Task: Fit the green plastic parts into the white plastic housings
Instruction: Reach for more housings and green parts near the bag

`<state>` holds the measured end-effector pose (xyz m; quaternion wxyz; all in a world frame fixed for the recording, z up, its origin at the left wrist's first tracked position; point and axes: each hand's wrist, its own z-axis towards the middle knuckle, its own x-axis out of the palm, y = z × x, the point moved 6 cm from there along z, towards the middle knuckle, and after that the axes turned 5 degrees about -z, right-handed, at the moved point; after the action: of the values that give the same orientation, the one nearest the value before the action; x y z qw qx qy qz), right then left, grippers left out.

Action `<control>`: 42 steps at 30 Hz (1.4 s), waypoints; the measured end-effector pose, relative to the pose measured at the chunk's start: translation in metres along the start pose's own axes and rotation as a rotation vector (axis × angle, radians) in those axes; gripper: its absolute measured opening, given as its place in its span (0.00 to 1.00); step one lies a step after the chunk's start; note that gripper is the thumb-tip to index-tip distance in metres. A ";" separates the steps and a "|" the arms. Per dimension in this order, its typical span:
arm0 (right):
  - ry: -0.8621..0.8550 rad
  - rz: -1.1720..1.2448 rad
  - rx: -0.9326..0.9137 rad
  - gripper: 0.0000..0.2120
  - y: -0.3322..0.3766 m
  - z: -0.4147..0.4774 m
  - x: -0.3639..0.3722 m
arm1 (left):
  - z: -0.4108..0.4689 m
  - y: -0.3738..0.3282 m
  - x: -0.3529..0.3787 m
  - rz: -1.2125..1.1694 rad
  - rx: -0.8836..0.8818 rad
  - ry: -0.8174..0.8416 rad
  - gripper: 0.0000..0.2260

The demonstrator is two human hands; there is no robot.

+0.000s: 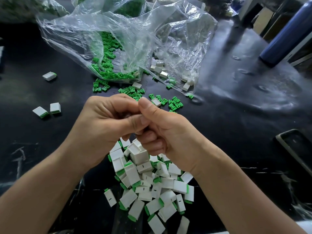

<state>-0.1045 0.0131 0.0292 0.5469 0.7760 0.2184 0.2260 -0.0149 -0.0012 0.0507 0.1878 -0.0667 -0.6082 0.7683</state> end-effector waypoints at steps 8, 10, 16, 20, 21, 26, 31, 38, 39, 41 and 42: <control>-0.013 0.020 -0.020 0.25 0.001 0.001 0.000 | -0.001 -0.001 0.001 -0.027 -0.022 0.005 0.09; 0.004 0.044 -0.015 0.24 -0.001 0.003 0.000 | 0.000 -0.001 0.001 -0.015 -0.035 -0.005 0.08; 0.085 0.129 -0.003 0.20 -0.003 0.006 -0.006 | 0.000 0.004 0.002 -0.078 -0.127 -0.073 0.11; 0.060 0.063 0.029 0.23 -0.006 0.007 -0.011 | -0.002 0.009 -0.001 -0.039 -0.204 -0.097 0.08; 0.054 0.054 0.033 0.24 -0.007 0.007 -0.012 | -0.002 0.010 -0.002 -0.036 -0.211 -0.117 0.09; 0.052 -0.007 0.026 0.24 -0.005 0.005 -0.011 | -0.001 0.007 -0.001 -0.042 -0.231 -0.158 0.09; -0.042 -0.113 0.034 0.25 -0.004 0.004 -0.016 | -0.001 0.008 0.000 -0.042 -0.262 -0.157 0.09; -0.103 -0.163 -0.007 0.21 0.000 0.003 -0.014 | -0.001 0.012 0.000 -0.101 -0.271 -0.147 0.08; -0.109 -0.150 -0.010 0.20 -0.001 0.003 -0.013 | -0.001 0.013 0.000 -0.105 -0.268 -0.157 0.08; -0.116 -0.115 -0.025 0.20 -0.001 0.004 -0.012 | -0.001 0.013 0.000 -0.114 -0.263 -0.176 0.08; -0.113 -0.100 -0.038 0.21 -0.001 0.005 -0.011 | -0.001 0.014 0.000 -0.121 -0.261 -0.184 0.08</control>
<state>-0.1105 0.0034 0.0260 0.5835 0.7651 0.2215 0.1583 -0.0176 -0.0028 0.0375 0.1670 0.0170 -0.7205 0.6729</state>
